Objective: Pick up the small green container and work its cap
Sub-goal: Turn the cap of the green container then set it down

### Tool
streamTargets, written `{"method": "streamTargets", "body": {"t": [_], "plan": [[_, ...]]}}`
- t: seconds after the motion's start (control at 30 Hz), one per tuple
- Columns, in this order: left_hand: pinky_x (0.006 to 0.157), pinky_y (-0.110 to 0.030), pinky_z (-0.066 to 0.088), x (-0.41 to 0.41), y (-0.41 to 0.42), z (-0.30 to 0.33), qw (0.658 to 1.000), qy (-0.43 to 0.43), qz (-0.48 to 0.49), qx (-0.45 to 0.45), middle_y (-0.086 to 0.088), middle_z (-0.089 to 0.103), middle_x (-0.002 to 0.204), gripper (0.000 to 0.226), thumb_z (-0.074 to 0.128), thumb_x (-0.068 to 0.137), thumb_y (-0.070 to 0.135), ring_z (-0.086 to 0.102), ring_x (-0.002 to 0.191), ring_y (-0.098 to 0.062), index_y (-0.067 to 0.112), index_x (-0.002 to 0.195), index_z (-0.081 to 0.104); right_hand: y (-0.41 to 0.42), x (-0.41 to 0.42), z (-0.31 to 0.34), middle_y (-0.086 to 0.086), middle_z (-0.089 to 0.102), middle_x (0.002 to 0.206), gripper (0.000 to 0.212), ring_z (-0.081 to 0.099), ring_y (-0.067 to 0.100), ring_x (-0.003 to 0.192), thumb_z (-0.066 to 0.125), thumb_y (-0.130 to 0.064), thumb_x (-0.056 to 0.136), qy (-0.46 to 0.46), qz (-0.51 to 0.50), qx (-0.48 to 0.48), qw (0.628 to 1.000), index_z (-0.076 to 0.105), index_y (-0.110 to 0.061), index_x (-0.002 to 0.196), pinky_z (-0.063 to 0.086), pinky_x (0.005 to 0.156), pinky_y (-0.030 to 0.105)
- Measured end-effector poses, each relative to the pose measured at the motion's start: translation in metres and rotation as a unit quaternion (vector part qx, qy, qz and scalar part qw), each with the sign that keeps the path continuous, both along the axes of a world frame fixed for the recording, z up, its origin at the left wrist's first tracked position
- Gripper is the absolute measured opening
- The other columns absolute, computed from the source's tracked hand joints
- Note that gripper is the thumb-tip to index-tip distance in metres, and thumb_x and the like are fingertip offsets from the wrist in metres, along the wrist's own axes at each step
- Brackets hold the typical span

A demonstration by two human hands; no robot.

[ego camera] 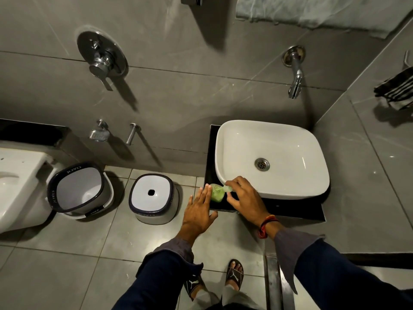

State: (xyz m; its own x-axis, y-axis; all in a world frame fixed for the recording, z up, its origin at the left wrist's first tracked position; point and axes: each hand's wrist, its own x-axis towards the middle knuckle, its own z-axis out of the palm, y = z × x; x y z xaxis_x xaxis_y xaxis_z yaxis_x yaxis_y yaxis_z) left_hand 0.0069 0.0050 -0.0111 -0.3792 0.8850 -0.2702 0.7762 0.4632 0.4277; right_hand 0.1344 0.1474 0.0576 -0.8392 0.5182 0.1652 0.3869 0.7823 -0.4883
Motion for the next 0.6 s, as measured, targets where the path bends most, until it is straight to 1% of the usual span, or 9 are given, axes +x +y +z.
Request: {"method": "streamTargets", "body": {"t": [0.17,0.27,0.37,0.47,0.6], "plan": [[0.128,-0.047,0.002,-0.001,-0.002,-0.003,1.0,0.002,0.011,-0.005,0.0,-0.008,0.171,0.087,0.047,0.1,0.047,-0.006,0.158,-0.019,0.019,0.161,-0.009,0.001,-0.032,-0.004,0.004,0.064,0.114,0.032,0.058,0.02,0.107,0.067,-0.019,0.086,-0.056,0.015,-0.03,0.998,0.059,-0.014,0.117,0.057,0.084,0.037],[0.129,-0.047,0.001,0.003,-0.003,-0.004,1.0,0.003,0.005,0.002,-0.001,-0.008,0.171,0.086,0.046,0.101,0.047,-0.007,0.158,-0.018,0.017,0.161,-0.008,0.002,-0.043,-0.01,0.006,0.064,0.111,0.027,0.059,0.023,0.104,0.066,-0.023,0.087,-0.094,0.016,-0.025,0.995,0.061,-0.012,0.111,0.055,0.083,0.036],[0.129,-0.047,0.001,0.005,-0.006,-0.006,1.0,0.005,0.006,0.006,-0.002,-0.007,0.171,0.085,0.045,0.1,0.046,-0.006,0.158,-0.019,0.016,0.161,-0.007,0.001,-0.047,-0.017,0.008,0.064,0.11,0.028,0.06,0.024,0.102,0.067,-0.029,0.089,-0.119,0.003,-0.025,0.993,0.062,-0.011,0.11,0.056,0.083,0.037],[0.129,-0.047,0.001,0.006,-0.008,-0.008,1.0,0.005,0.01,0.006,-0.002,-0.007,0.171,0.085,0.045,0.1,0.046,-0.006,0.158,-0.019,0.016,0.161,-0.007,-0.005,-0.05,-0.022,0.009,0.065,0.11,0.029,0.063,0.024,0.099,0.067,-0.032,0.091,-0.116,-0.028,-0.033,0.992,0.063,-0.01,0.111,0.058,0.083,0.039],[0.129,-0.047,0.001,0.008,-0.007,-0.009,1.0,0.004,0.014,0.008,-0.003,-0.008,0.171,0.086,0.045,0.1,0.047,-0.006,0.158,-0.02,0.016,0.161,-0.007,-0.015,-0.05,-0.028,0.009,0.066,0.111,0.032,0.065,0.024,0.098,0.067,-0.033,0.091,-0.086,-0.097,-0.071,0.989,0.063,-0.01,0.113,0.058,0.081,0.036]]}}
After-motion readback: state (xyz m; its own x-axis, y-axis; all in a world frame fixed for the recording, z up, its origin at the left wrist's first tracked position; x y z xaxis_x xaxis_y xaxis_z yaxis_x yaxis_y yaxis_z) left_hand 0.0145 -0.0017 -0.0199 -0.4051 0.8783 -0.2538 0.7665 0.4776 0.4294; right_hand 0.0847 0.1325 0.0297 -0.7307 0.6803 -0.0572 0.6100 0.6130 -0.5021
